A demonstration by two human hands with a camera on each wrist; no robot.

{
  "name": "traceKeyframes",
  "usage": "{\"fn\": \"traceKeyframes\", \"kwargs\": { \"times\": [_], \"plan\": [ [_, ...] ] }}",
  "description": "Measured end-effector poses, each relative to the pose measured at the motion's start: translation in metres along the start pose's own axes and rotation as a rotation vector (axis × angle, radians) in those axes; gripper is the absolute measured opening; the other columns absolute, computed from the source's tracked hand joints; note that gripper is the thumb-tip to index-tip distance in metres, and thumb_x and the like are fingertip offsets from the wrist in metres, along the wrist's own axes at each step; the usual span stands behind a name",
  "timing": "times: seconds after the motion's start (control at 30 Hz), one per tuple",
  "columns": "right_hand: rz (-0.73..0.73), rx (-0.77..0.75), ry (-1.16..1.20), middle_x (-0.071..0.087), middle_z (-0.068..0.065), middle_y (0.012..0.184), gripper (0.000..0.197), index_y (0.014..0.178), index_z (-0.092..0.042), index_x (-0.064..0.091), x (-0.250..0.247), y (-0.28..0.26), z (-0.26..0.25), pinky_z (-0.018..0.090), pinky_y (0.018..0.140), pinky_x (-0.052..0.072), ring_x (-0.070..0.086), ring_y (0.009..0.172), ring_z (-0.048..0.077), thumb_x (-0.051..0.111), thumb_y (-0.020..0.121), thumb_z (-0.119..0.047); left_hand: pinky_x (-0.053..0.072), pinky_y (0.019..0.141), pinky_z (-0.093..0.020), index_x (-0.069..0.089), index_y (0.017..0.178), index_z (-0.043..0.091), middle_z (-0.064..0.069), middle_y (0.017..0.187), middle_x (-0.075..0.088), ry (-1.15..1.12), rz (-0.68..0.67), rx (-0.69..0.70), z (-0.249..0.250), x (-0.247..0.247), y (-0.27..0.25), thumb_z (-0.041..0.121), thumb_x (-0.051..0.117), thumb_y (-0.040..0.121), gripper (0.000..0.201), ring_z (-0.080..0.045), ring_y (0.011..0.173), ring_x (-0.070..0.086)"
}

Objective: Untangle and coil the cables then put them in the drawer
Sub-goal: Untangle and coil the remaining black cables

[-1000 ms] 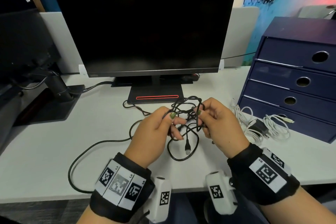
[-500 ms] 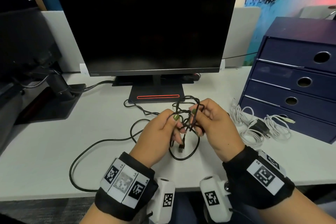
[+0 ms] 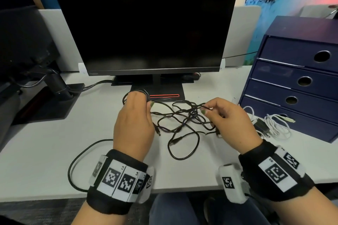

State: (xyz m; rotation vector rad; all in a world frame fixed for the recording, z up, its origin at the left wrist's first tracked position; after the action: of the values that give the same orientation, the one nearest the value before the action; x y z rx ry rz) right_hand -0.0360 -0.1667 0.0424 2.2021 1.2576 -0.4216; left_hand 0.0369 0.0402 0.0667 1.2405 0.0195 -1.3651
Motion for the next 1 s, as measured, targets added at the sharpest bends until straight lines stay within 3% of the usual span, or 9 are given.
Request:
{"fn": "traceKeyframes", "kwargs": {
  "times": [0.17, 0.33, 0.47, 0.57, 0.67, 0.77, 0.87, 0.93, 1.0],
  "plan": [
    [-0.045, 0.050, 0.205, 0.047, -0.006, 0.051, 0.009, 0.090, -0.021, 0.062, 0.008, -0.001, -0.001, 0.023, 0.044, 0.042, 0.044, 0.043, 0.012, 0.055, 0.095, -0.022, 0.034, 0.060, -0.028, 0.045, 0.086, 0.010, -0.001, 0.088, 0.050, -0.041, -0.161, -0.173, -0.013, 0.020, -0.004, 0.021, 0.034, 0.101, 0.021, -0.019, 0.072, 0.052],
    [0.000, 0.057, 0.180, 0.048, -0.011, 0.053, 0.011, 0.086, -0.027, 0.059, 0.015, 0.002, 0.002, 0.029, 0.053, 0.042, 0.041, 0.051, 0.006, 0.052, 0.095, -0.025, 0.041, 0.062, -0.007, 0.051, 0.085, 0.016, 0.009, 0.092, 0.066, -0.361, -0.287, -0.259, -0.001, 0.025, -0.007, 0.023, 0.036, 0.101, 0.023, 0.002, 0.070, 0.062],
    [0.010, 0.036, 0.194, 0.049, -0.019, 0.054, 0.022, 0.091, -0.025, 0.060, 0.023, 0.001, -0.004, 0.030, 0.057, 0.039, 0.042, 0.050, 0.003, 0.041, 0.097, -0.014, 0.046, 0.067, -0.020, 0.057, 0.083, 0.016, 0.005, 0.091, 0.072, -0.625, -0.391, -0.255, 0.017, 0.031, -0.016, 0.017, 0.040, 0.100, 0.024, -0.004, 0.070, 0.066],
    [-0.014, 0.086, 0.384, 0.041, -0.007, 0.058, 0.032, 0.095, -0.028, 0.063, 0.030, -0.002, -0.005, 0.035, 0.058, 0.034, 0.036, 0.055, 0.017, 0.041, 0.091, -0.004, 0.044, 0.063, -0.012, 0.057, 0.086, 0.009, 0.002, 0.092, 0.072, -0.704, -0.442, -0.248, 0.026, 0.035, -0.021, 0.013, 0.039, 0.101, 0.023, -0.002, 0.066, 0.065],
    [-0.104, 0.099, 0.475, 0.043, -0.008, 0.061, 0.044, 0.107, -0.025, 0.062, 0.033, -0.004, -0.011, 0.029, 0.057, 0.036, 0.040, 0.057, 0.012, 0.044, 0.079, 0.004, 0.045, 0.067, -0.010, 0.061, 0.093, 0.018, 0.006, 0.076, 0.071, -0.661, -0.418, -0.265, 0.025, 0.038, -0.023, 0.022, 0.038, 0.101, 0.025, 0.002, 0.070, 0.062],
    [-0.145, 0.112, 0.400, 0.048, -0.009, 0.069, 0.054, 0.118, -0.028, 0.058, 0.034, -0.004, -0.014, 0.023, 0.061, 0.041, 0.045, 0.058, 0.005, 0.047, 0.083, 0.013, 0.043, 0.067, -0.006, 0.064, 0.095, 0.025, 0.003, 0.068, 0.069, -0.644, -0.403, -0.289, 0.024, 0.038, -0.024, 0.023, 0.040, 0.101, 0.025, 0.003, 0.072, 0.061],
    [-0.156, 0.094, 0.288, 0.057, 0.011, 0.090, 0.053, 0.131, -0.029, 0.049, 0.035, -0.005, -0.018, 0.016, 0.062, 0.047, 0.055, 0.064, 0.009, 0.052, 0.090, 0.005, 0.040, 0.064, -0.002, 0.064, 0.094, 0.026, 0.001, 0.070, 0.068, -0.598, -0.418, -0.242, 0.030, 0.035, -0.024, 0.023, 0.043, 0.100, 0.022, 0.004, 0.072, 0.060],
    [-0.169, 0.100, 0.306, 0.060, 0.019, 0.095, 0.048, 0.129, -0.028, 0.049, 0.035, -0.007, -0.021, 0.011, 0.056, 0.047, 0.060, 0.061, 0.008, 0.052, 0.092, 0.003, 0.038, 0.064, -0.004, 0.064, 0.096, 0.024, 0.002, 0.072, 0.067, -0.533, -0.410, -0.170, 0.033, 0.032, -0.023, 0.023, 0.044, 0.099, 0.021, 0.002, 0.075, 0.057],
    [-0.154, 0.109, 0.320, 0.064, 0.013, 0.087, 0.043, 0.120, -0.027, 0.053, 0.034, -0.009, -0.023, 0.011, 0.051, 0.047, 0.062, 0.055, 0.007, 0.052, 0.091, 0.004, 0.037, 0.066, -0.005, 0.065, 0.101, 0.022, 0.004, 0.077, 0.063, -0.475, -0.400, -0.094, 0.036, 0.032, -0.023, 0.023, 0.045, 0.099, 0.020, -0.001, 0.080, 0.055]
  ]
}}
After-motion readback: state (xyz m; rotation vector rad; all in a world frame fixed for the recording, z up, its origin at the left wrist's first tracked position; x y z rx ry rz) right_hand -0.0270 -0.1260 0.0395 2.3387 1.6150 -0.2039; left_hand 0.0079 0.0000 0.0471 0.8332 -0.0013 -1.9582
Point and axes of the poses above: each hand's wrist, its own y-axis towards the middle knuckle, its own x-axis out of the palm, z = x × y, the point moved 6 cm from there along y, towards the middle knuckle
